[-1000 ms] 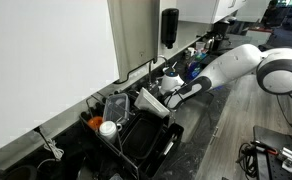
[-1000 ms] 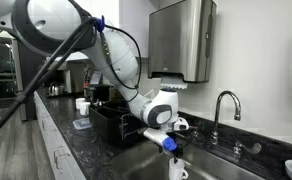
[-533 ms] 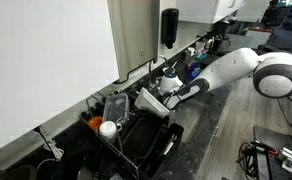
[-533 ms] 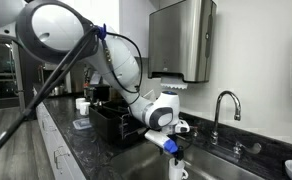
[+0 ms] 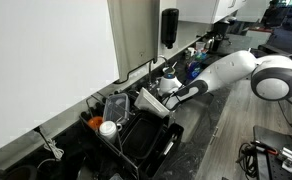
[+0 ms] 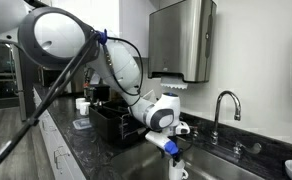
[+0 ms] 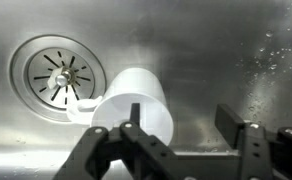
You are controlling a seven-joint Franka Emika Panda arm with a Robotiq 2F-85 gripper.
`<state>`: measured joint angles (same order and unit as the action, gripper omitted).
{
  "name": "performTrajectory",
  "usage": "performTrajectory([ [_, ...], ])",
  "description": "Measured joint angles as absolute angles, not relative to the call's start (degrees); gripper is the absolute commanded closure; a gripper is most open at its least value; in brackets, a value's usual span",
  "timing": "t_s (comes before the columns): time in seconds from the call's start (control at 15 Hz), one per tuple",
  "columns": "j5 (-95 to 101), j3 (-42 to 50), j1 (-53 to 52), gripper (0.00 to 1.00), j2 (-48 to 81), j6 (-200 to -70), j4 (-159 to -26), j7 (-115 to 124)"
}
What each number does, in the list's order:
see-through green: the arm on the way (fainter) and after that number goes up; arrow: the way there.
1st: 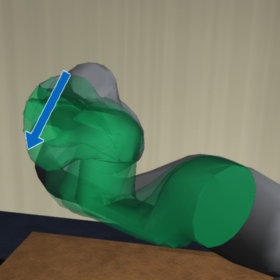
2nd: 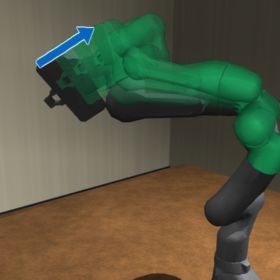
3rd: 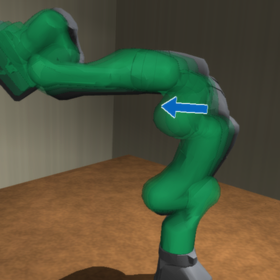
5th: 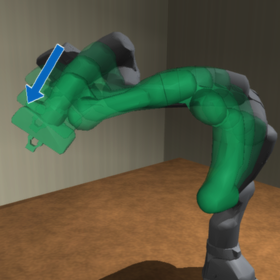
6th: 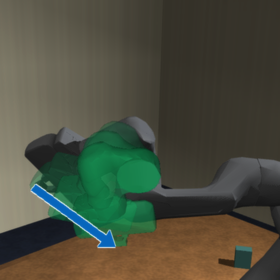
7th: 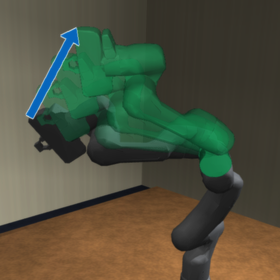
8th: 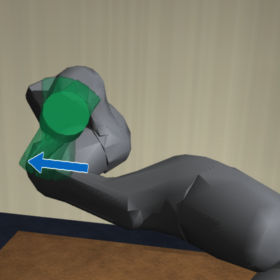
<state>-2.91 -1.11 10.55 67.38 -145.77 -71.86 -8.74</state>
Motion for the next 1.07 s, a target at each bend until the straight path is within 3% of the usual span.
performTrajectory([
  [0.33, -2.9, -1.11, 10.54, 0.9, 68.25, -145.17, -70.64, -8.75],
  [0.47, -2.88, -1.11, 10.53, 0.99, 68.26, -144.97, -70.48, -8.75],
  [1.07, -0.72, -0.25, 10.4, 1.0, 66.77, -144.95, -71.45, -9.55],
])
